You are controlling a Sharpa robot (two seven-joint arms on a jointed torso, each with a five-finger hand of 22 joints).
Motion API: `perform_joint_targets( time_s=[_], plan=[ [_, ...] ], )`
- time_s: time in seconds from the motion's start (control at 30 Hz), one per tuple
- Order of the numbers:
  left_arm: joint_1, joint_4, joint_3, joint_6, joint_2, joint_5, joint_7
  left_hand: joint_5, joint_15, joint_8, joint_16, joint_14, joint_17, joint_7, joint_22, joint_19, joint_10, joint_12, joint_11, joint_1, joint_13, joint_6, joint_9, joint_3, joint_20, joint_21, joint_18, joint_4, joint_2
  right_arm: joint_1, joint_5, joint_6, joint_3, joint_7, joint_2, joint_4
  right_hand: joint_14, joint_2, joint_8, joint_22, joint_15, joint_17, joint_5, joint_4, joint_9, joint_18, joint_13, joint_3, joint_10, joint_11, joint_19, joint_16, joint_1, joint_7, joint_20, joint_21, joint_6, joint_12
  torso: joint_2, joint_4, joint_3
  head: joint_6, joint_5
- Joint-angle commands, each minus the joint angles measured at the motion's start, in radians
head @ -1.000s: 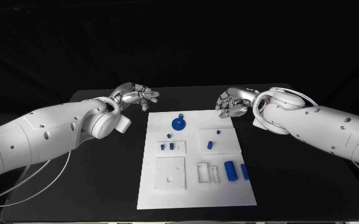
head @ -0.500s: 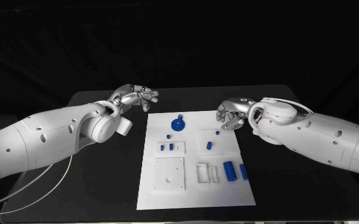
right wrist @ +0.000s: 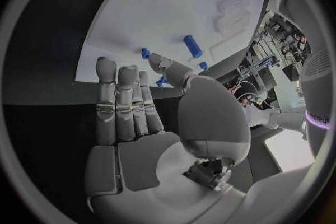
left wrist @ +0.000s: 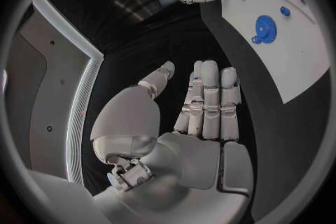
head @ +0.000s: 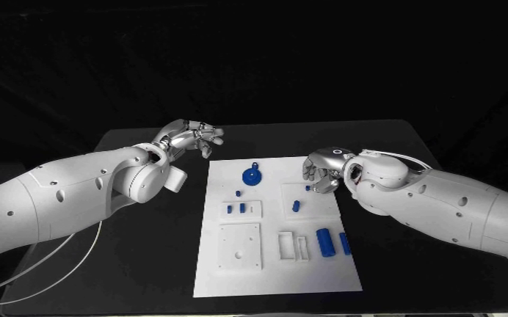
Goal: Assemble the parts on the task board
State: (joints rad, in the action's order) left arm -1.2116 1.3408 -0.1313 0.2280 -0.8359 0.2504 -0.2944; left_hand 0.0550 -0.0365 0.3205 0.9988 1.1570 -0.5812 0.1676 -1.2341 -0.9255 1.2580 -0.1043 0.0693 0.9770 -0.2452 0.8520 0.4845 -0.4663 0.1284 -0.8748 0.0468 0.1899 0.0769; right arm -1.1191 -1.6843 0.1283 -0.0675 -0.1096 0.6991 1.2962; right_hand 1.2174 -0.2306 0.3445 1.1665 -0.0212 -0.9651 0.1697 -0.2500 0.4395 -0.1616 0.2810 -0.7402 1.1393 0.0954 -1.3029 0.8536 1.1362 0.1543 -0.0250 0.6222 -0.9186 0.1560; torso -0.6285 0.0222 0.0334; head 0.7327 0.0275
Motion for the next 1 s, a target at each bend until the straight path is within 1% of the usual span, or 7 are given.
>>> perform_joint_targets(
  time_s=[0.03,0.13,0.3,0.43,0.7,0.8,1.0],
  plan=[
    [0.000,0.002,0.001,-0.002,-0.001,-0.010,-0.015,0.003,-0.008,0.005,-0.005,0.001,-0.002,-0.007,-0.001,-0.006,0.006,-0.003,-0.003,0.002,-0.001,0.000,0.001,0.000,0.009,0.004,0.056,0.004,-0.009,0.005,-0.037,0.015,-0.001,-0.017,-0.006,-0.002,0.004,-0.013,-0.003,0.003,0.004,-0.002,-0.010,0.000,-0.002,-0.100,-0.002,-0.009,0.010,-0.001,-0.005,0.004,-0.001,-0.001,-0.002,0.006,-0.009,-0.008,0.000,0.0013,0.0006,0.001,0.001],
    [0.000,0.002,0.001,-0.003,-0.002,-0.010,-0.013,0.003,-0.008,0.005,-0.005,0.001,-0.002,-0.007,-0.001,-0.006,0.006,-0.004,-0.003,0.002,-0.001,0.000,0.001,0.001,0.009,0.004,0.056,0.005,-0.008,0.007,-0.045,0.021,-0.003,-0.021,-0.015,-0.006,0.005,-0.013,-0.002,0.007,0.002,-0.003,-0.018,0.004,-0.002,-0.100,-0.004,-0.014,0.019,-0.003,-0.006,0.008,-0.001,-0.003,-0.003,0.009,-0.014,-0.010,-0.001,0.0010,0.0009,0.003,0.002],
    [0.000,0.002,0.001,-0.006,-0.001,-0.010,-0.010,0.003,-0.008,0.005,-0.006,0.002,-0.002,-0.007,-0.001,-0.006,0.005,-0.004,-0.003,0.002,-0.001,-0.001,0.001,0.001,0.009,0.004,0.055,0.006,-0.008,0.008,-0.054,0.015,-0.004,-0.024,-0.025,-0.013,0.005,-0.013,0.002,0.014,-0.003,-0.004,-0.038,0.014,-0.003,-0.100,-0.006,-0.032,0.040,-0.008,-0.008,0.012,0.001,-0.008,-0.005,0.013,-0.026,-0.012,-0.001,0.0005,0.0014,0.004,0.003],
    [0.000,0.001,0.001,-0.007,-0.001,-0.010,-0.009,0.003,-0.008,0.005,-0.006,0.002,-0.002,-0.007,-0.001,-0.006,0.005,-0.004,-0.003,0.002,-0.002,-0.001,0.000,0.002,0.009,0.004,0.055,0.007,-0.008,0.014,-0.066,0.015,-0.009,-0.032,-0.028,-0.021,0.007,-0.011,0.004,0.018,-0.006,-0.006,-0.044,0.018,-0.003,-0.100,-0.006,-0.041,0.051,-0.011,-0.011,0.016,0.002,-0.011,-0.007,0.016,-0.034,-0.013,0.000,0.0010,0.0008,0.005,0.002],
    [0.000,0.000,0.001,-0.012,-0.001,-0.010,-0.004,0.003,-0.008,0.005,-0.006,0.002,-0.002,-0.006,-0.001,-0.006,0.004,-0.004,-0.003,0.001,-0.002,-0.002,0.000,0.003,0.010,0.005,0.055,0.008,-0.008,0.028,-0.080,0.009,-0.011,-0.036,-0.037,-0.029,0.009,-0.011,0.007,0.028,-0.011,-0.009,-0.066,0.025,-0.004,-0.100,-0.006,-0.066,0.069,-0.016,-0.015,0.023,0.005,-0.016,-0.011,0.023,-0.047,-0.016,-0.001,0.0007,0.0010,0.008,0.000],
    [0.000,0.000,0.001,-0.013,-0.002,-0.010,-0.002,0.003,-0.008,0.005,-0.006,0.002,-0.002,-0.006,-0.001,-0.007,0.004,-0.004,-0.003,0.001,-0.002,-0.002,0.000,0.003,0.010,0.005,0.055,0.008,-0.008,0.030,-0.084,0.000,-0.013,-0.035,-0.039,-0.031,0.010,-0.010,0.008,0.032,-0.013,-0.010,-0.067,0.026,-0.003,-0.100,-0.005,-0.071,0.077,-0.018,-0.016,0.025,0.006,-0.018,-0.012,0.026,-0.052,-0.015,-0.001,0.0006,0.0008,0.010,0.000],
    [0.000,-0.002,0.001,-0.013,-0.002,-0.010,-0.001,0.003,-0.008,0.005,-0.007,0.002,-0.002,-0.006,-0.001,-0.007,0.004,-0.005,-0.003,0.001,-0.002,-0.003,0.000,0.004,0.010,0.005,0.054,0.009,-0.008,0.038,-0.084,0.002,-0.015,-0.035,-0.043,-0.036,0.012,-0.010,0.011,0.040,-0.016,-0.012,-0.065,0.024,-0.003,-0.100,-0.002,-0.076,0.088,-0.022,-0.019,0.030,0.005,-0.021,-0.014,0.033,-0.061,-0.014,-0.001,0.0012,0.0005,0.012,-0.001]
  ],
)
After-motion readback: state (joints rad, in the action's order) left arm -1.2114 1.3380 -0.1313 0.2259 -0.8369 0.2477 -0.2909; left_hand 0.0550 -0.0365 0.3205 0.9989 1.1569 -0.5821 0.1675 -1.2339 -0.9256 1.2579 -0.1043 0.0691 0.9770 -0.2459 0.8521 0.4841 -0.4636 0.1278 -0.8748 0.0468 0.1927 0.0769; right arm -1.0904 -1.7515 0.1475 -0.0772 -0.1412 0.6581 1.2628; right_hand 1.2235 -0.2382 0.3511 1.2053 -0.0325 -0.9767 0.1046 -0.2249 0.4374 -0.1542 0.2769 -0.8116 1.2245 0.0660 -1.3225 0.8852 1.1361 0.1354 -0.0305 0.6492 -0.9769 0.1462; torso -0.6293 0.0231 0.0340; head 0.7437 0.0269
